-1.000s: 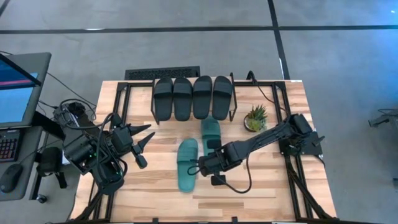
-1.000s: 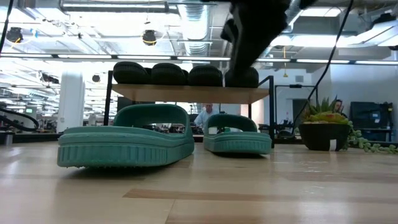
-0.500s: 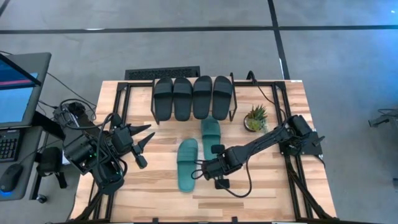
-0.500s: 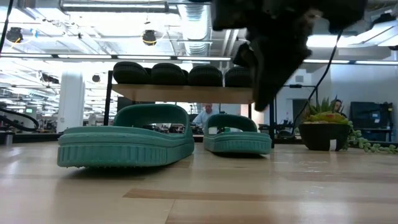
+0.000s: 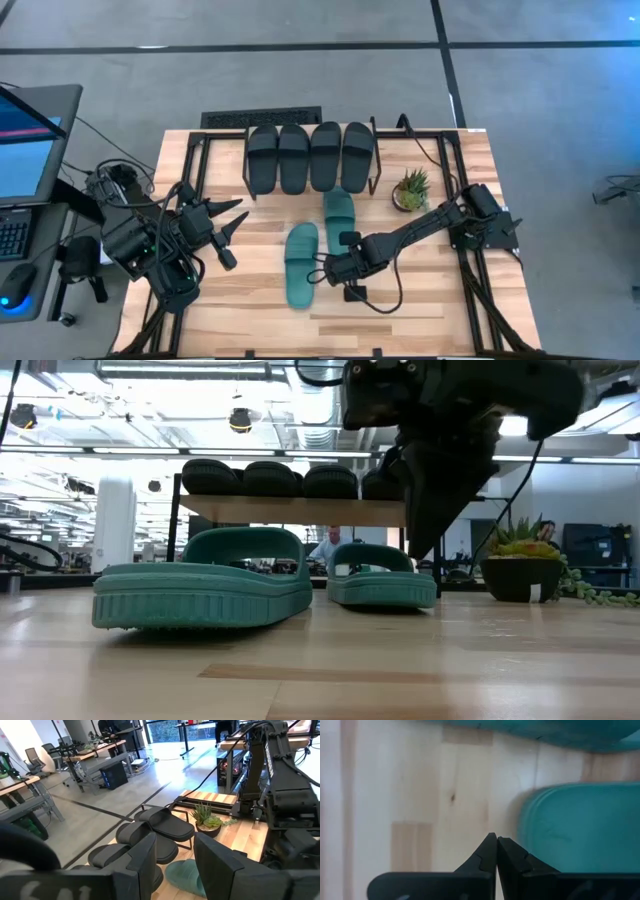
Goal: Pick and place slides into the shelf
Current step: Put the green slipper under the shelf
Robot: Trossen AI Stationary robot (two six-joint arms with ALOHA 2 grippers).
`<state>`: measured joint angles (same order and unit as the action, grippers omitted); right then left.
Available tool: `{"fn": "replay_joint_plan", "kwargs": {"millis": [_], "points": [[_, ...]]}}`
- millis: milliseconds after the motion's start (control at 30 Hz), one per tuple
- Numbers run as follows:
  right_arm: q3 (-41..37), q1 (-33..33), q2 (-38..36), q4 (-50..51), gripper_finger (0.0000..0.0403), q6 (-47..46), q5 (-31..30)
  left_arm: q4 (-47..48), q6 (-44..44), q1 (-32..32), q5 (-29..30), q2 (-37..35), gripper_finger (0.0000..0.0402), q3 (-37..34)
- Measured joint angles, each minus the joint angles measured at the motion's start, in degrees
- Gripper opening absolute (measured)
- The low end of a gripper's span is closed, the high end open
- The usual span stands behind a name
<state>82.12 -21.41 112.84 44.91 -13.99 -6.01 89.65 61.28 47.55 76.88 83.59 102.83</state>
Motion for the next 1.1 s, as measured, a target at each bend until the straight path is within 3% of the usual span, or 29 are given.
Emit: {"fn": "replay_joint_plan", "kwargs": {"millis": [767, 1100], "points": [[0.03, 2.18, 0.00, -1.71, 0.0002, 6.01, -0.39, 0.35, -0.49, -0.01, 0.33, 0.00, 0.0122, 0.00], [0.03, 3.17, 0.00, -1.86, 0.0071, 6.96, -0.11, 0.35, -0.51, 0.00, 0.39, 0.00, 0.0122, 0.00]]}}
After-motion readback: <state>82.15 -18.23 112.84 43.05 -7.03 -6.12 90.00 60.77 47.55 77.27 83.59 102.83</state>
